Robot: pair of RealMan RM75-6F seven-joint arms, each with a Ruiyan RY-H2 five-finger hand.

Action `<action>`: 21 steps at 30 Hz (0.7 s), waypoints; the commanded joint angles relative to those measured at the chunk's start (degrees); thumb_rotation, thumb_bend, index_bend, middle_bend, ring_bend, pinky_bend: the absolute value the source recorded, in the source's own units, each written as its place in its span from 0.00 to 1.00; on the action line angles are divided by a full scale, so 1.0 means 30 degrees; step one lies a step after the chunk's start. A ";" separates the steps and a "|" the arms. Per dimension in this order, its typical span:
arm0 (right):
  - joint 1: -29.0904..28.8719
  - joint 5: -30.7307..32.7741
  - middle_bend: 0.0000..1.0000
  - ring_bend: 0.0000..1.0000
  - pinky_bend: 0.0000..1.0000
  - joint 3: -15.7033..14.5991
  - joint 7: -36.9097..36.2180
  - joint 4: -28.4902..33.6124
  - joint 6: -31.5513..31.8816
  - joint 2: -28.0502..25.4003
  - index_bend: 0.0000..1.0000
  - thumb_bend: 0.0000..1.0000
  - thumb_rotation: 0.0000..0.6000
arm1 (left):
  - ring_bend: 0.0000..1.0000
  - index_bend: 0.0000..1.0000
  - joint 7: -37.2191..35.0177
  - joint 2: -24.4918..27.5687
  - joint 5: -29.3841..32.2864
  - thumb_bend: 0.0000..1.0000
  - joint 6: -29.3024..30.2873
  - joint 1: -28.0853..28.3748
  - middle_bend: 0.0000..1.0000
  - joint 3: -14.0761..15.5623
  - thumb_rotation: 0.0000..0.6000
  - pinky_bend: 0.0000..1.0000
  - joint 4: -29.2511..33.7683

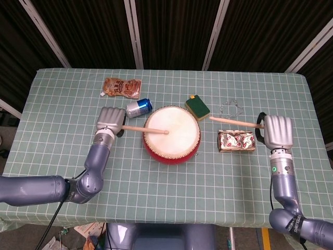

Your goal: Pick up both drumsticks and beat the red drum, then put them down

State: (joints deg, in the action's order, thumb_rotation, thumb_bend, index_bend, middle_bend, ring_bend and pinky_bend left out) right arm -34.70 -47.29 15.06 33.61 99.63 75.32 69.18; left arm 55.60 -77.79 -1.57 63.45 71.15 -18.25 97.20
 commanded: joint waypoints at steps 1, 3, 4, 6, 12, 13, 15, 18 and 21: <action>0.0002 -0.0300 1.00 1.00 0.98 0.0059 0.0122 0.0298 0.0302 0.0049 0.97 0.66 1.00 | 1.00 0.79 -0.5457 0.1359 -0.7530 0.54 0.0564 -0.1844 1.00 -0.1540 1.00 1.00 0.1562; 0.0001 -0.0519 1.00 1.00 0.98 0.0132 0.0077 0.0531 0.0475 0.0074 0.97 0.66 1.00 | 1.00 0.79 -0.6347 0.1665 -0.8538 0.54 0.0693 -0.2332 1.00 -0.1613 1.00 1.00 0.1850; 0.0013 -0.0666 1.00 1.00 0.98 0.0167 0.0017 0.0641 0.0561 0.0091 0.97 0.66 1.00 | 1.00 0.78 -0.6904 0.1879 -0.9263 0.54 0.0771 -0.2681 1.00 -0.1578 1.00 1.00 0.2023; 0.0030 -0.1043 1.00 1.00 0.98 0.0203 -0.0181 0.0715 0.0685 0.0154 0.97 0.66 1.00 | 1.00 0.78 -0.7728 0.2152 -1.0309 0.54 0.0864 -0.3200 1.00 -0.1479 1.00 1.00 0.2208; -0.0062 -0.2623 1.00 1.00 0.98 0.0520 -0.2012 0.0862 0.0421 0.0519 0.97 0.66 1.00 | 1.00 0.78 -0.9158 0.3044 -1.2044 0.54 0.0639 -0.4230 1.00 -0.1142 1.00 1.00 0.2254; -0.0078 -0.2785 1.00 1.00 0.98 0.0549 -0.2248 0.0883 0.0357 0.0576 0.97 0.66 1.00 | 1.00 0.78 -0.9256 0.3136 -1.2087 0.54 0.0568 -0.4281 1.00 -0.1150 1.00 1.00 0.2238; -0.0149 -0.3198 1.00 1.00 0.98 0.0604 -0.2742 0.0923 0.0225 0.0800 0.97 0.66 1.00 | 1.00 0.78 -0.9523 0.3402 -1.2151 0.54 0.0358 -0.4420 1.00 -0.1180 1.00 1.00 0.2174; -0.0258 -0.3329 1.00 1.00 0.98 0.0708 -0.3205 0.0944 0.0069 0.1235 0.97 0.66 1.00 | 1.00 0.78 -0.9856 0.3607 -1.2198 0.54 0.0126 -0.4556 1.00 -0.1213 1.00 1.00 0.2079; -0.0430 -0.2867 1.00 1.00 0.98 0.0975 -0.3594 0.1033 -0.0237 0.1698 0.97 0.66 1.00 | 1.00 0.78 -1.0125 0.3750 -1.2302 0.54 -0.0148 -0.4664 1.00 -0.1167 1.00 1.00 0.1948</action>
State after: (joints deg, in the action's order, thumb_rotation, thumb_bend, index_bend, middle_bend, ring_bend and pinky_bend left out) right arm -35.64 -56.70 17.48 23.41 102.52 75.16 73.58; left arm 25.46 -66.72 -38.32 63.26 57.30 -21.81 103.22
